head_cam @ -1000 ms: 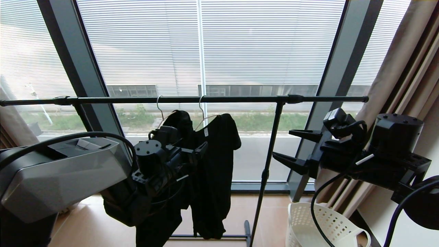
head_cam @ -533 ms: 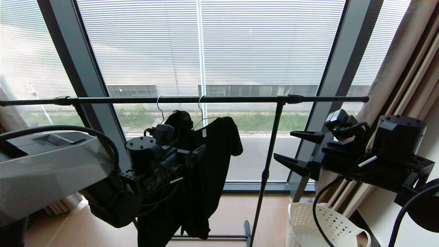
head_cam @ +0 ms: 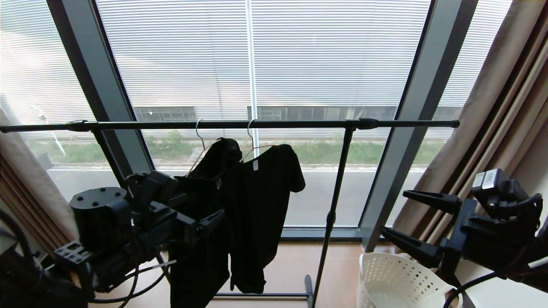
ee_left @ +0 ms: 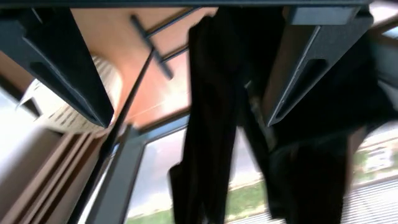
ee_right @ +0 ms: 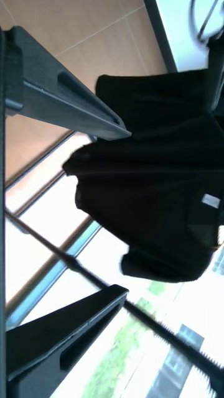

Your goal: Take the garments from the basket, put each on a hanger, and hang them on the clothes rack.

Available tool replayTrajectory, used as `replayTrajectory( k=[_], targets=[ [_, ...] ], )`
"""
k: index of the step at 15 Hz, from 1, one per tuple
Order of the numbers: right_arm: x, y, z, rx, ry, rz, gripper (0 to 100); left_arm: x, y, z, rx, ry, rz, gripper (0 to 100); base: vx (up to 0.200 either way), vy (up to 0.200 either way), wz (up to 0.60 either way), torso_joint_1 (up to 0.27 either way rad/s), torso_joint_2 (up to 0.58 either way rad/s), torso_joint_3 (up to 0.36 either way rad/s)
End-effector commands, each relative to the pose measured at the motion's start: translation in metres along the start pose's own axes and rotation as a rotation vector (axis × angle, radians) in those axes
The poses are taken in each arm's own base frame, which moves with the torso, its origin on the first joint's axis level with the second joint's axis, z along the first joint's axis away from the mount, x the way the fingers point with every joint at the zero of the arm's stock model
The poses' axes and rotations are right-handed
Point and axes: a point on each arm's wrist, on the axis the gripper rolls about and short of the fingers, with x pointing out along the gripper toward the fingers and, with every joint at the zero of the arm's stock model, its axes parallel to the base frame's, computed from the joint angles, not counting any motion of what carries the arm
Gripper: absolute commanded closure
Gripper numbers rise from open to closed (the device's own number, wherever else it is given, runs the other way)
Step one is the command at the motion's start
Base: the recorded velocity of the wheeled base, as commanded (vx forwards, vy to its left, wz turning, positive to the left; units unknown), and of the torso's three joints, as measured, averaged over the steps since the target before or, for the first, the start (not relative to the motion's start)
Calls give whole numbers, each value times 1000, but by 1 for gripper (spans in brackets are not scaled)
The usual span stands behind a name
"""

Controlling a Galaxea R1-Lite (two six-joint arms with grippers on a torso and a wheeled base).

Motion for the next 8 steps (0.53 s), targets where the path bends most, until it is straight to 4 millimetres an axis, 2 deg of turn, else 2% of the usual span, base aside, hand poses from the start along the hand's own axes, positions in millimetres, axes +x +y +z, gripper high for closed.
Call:
replayTrajectory(
  k=[1,2,3,5,8],
  targets=[
    [-23,13,-12,8,14,-4,0,-48,0,-4,-2,-2,29,0,0,0,0,0,0,0],
    [-26,15,-18,17,30,-1,0,-54,0,-7,-4,6,34,0,0,0,0,0,0,0],
    [-35,21,-32,42,73,2,0,-72,-3,-16,-7,33,39,0,0,0,0,0,0,0],
    [-44,27,-41,60,100,-19,0,-90,-6,-20,-12,35,42,0,0,0,0,0,0,0],
    [-58,33,-46,115,122,-51,0,-113,-8,-16,-70,37,93,0,0,0,0,0,0,0]
  ],
)
